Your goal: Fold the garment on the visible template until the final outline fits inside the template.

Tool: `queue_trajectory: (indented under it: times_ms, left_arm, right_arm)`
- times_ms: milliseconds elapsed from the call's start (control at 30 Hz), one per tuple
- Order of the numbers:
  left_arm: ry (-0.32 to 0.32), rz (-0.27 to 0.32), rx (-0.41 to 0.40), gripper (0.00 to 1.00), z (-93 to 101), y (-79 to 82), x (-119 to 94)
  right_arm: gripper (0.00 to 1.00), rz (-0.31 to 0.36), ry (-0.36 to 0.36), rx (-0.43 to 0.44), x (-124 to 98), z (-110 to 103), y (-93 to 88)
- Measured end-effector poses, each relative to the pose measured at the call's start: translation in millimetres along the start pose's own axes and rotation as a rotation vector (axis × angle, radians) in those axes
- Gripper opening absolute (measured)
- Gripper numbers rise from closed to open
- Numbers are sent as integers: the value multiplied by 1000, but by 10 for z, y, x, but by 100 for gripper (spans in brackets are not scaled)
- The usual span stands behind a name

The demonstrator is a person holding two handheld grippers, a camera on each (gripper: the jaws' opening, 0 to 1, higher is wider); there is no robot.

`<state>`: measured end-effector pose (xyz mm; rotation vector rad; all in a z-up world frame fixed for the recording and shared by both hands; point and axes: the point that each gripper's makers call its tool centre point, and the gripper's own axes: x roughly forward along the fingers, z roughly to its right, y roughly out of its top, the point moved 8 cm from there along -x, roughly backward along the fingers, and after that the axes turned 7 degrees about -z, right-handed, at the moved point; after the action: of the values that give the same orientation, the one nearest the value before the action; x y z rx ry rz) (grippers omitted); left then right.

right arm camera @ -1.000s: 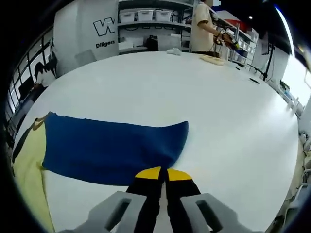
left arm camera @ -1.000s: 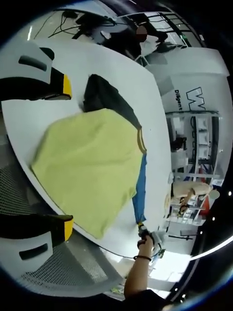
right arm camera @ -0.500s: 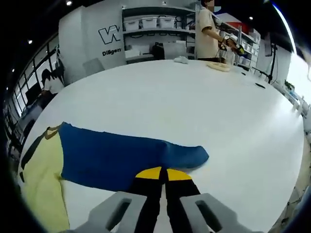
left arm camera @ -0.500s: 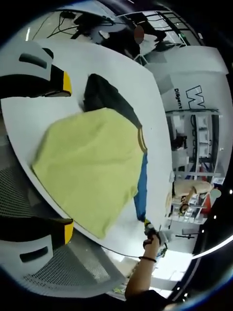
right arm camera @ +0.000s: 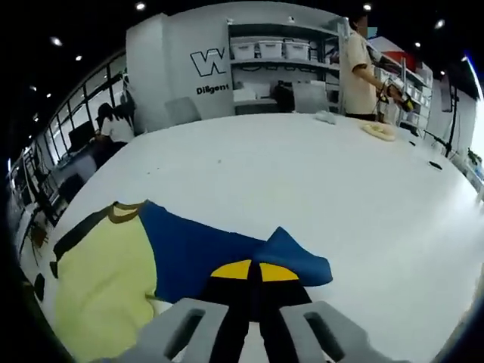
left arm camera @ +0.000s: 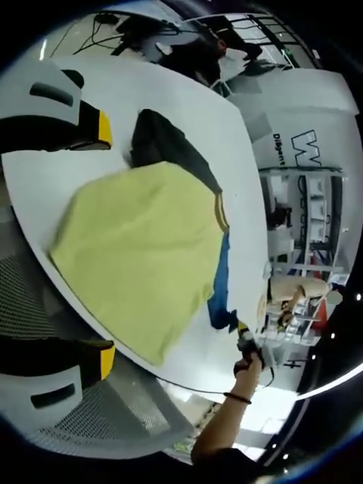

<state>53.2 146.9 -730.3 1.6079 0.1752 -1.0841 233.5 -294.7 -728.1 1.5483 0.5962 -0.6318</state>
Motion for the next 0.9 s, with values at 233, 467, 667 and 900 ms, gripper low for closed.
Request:
queue_trajectory:
  times_ms: [233,467,667,900]
  left_arm:
    - [1,38,13,99,30,55,2]
    - [4,36,16,99,36,59,8]
    - [-30,99,1,99,77,123,-14]
    - [-37,101,6,99,72,121,-13]
  right_arm:
    - [0,36,109,-55,4,-497,184]
    - [0,44,223,-105,-2,-1027,309]
    - [0,56,330,-146,-34,-1490,405]
    - [0,31,387,-218,45,-2001,364]
